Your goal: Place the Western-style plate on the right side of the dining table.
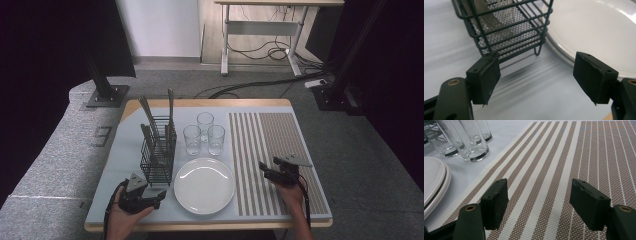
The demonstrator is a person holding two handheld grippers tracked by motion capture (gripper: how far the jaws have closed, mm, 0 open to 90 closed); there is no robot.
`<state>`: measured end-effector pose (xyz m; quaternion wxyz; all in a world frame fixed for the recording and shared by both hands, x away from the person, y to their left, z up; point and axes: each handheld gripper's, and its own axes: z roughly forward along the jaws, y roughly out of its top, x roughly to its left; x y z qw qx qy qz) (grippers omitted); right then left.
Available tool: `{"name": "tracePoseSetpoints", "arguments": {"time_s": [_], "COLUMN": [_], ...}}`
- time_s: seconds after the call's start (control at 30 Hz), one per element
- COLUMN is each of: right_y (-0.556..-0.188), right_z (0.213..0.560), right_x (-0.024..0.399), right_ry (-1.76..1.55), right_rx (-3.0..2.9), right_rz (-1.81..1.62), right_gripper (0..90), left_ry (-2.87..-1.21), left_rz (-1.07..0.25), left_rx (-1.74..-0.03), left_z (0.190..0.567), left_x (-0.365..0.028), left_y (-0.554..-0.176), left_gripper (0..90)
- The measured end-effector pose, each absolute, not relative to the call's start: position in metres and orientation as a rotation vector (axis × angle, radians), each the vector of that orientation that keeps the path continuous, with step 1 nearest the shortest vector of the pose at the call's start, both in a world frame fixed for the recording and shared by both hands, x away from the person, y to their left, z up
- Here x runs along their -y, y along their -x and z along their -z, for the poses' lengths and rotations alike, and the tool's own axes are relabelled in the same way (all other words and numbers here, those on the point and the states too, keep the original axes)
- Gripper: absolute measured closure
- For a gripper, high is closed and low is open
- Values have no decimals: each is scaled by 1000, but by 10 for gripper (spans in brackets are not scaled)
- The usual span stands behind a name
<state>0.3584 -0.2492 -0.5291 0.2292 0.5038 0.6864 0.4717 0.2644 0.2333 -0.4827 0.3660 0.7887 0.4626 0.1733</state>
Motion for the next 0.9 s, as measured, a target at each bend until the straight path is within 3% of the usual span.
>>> {"name": "tracePoseSetpoints", "arguments": {"time_s": [0.9], "right_y": [-359], "right_z": [529], "right_x": [251], "right_ry": [-1404], "right_rx": [-1876], "right_rz": [-1309], "right_gripper": [317], "left_ry": [-2061], "left_rz": [-418], "left_rx": [-1110], "left_z": [486], "left_x": [-204], "left_y": [-263], "left_gripper": [228]}}
